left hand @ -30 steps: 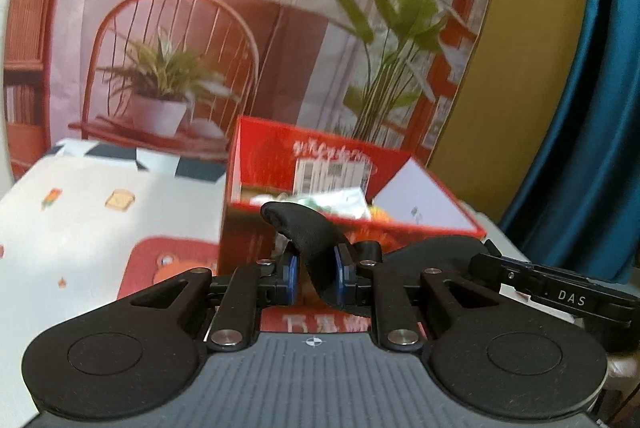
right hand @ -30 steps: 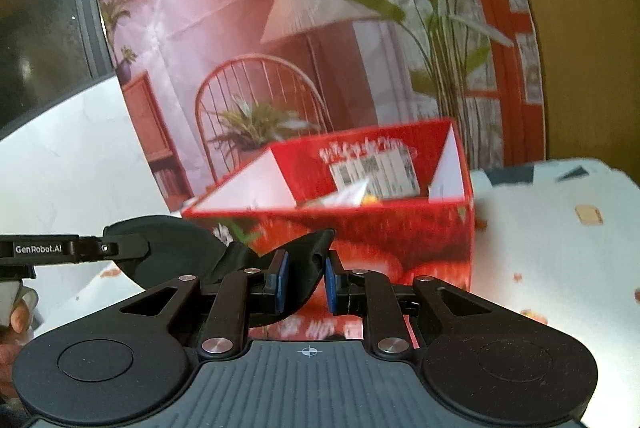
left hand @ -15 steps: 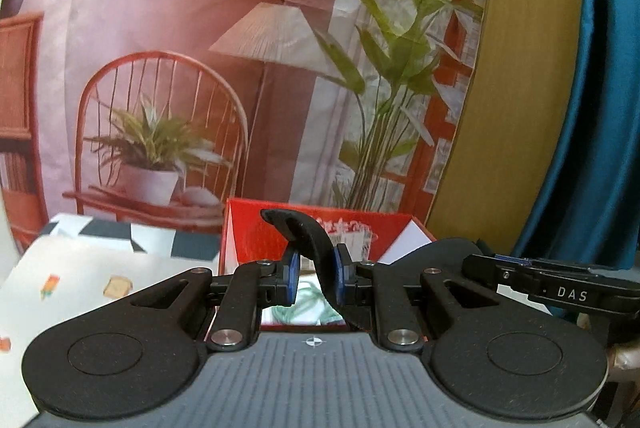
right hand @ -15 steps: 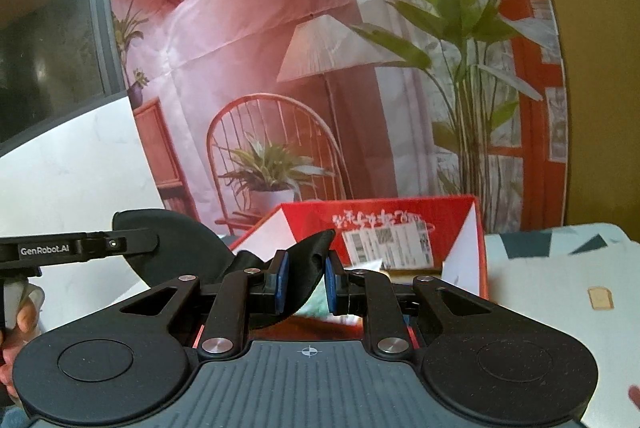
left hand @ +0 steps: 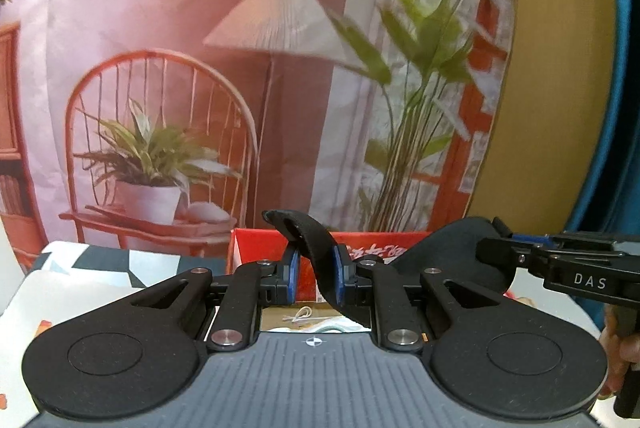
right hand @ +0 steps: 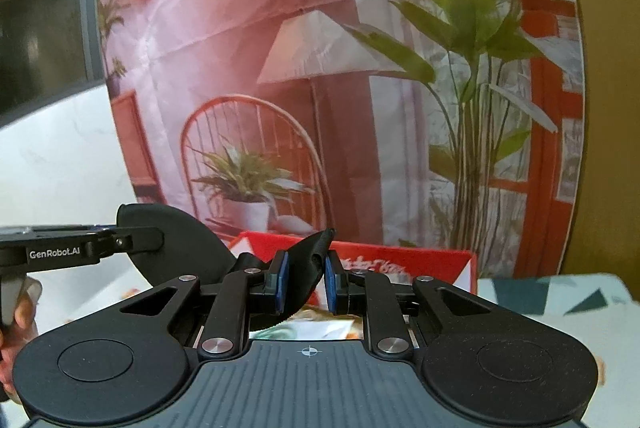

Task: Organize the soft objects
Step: 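Carry the black cloth into the red box and open both tools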

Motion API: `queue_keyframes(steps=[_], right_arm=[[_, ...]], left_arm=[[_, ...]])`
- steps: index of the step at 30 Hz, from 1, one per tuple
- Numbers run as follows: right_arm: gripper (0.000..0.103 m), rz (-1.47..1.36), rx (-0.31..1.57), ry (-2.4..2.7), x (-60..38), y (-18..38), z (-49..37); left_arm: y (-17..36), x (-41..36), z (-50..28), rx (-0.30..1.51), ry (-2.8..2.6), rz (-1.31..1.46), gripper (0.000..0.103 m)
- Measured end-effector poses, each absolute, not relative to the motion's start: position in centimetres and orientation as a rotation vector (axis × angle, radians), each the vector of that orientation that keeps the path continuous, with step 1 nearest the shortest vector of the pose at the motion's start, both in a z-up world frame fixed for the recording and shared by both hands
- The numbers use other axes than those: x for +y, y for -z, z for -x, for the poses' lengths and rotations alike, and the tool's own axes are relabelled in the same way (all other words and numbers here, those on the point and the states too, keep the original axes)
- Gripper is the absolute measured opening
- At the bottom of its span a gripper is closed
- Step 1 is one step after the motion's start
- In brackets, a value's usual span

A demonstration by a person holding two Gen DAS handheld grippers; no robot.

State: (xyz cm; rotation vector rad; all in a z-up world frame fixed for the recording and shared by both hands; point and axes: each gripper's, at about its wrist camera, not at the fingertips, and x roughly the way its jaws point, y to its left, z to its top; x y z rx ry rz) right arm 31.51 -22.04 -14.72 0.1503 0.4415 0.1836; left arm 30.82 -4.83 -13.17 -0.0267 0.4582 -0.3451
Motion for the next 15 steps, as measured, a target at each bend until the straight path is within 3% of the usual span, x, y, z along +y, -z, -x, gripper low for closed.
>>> queue_keyframes(steps=[5,15], right_arm=[[0.017,-0.119,0.488,-0.139,-22.6,15.9,-35.0],[0.017,-0.086,0.602,-0.038,-22.7,19.1,-38.5]], left_arm=[[14.7,-6.6,-35.2,0.568,0.327,0.027,0.019],[16.2,-10.1,-38.8,0.593,0.344,-0.106,0.019]])
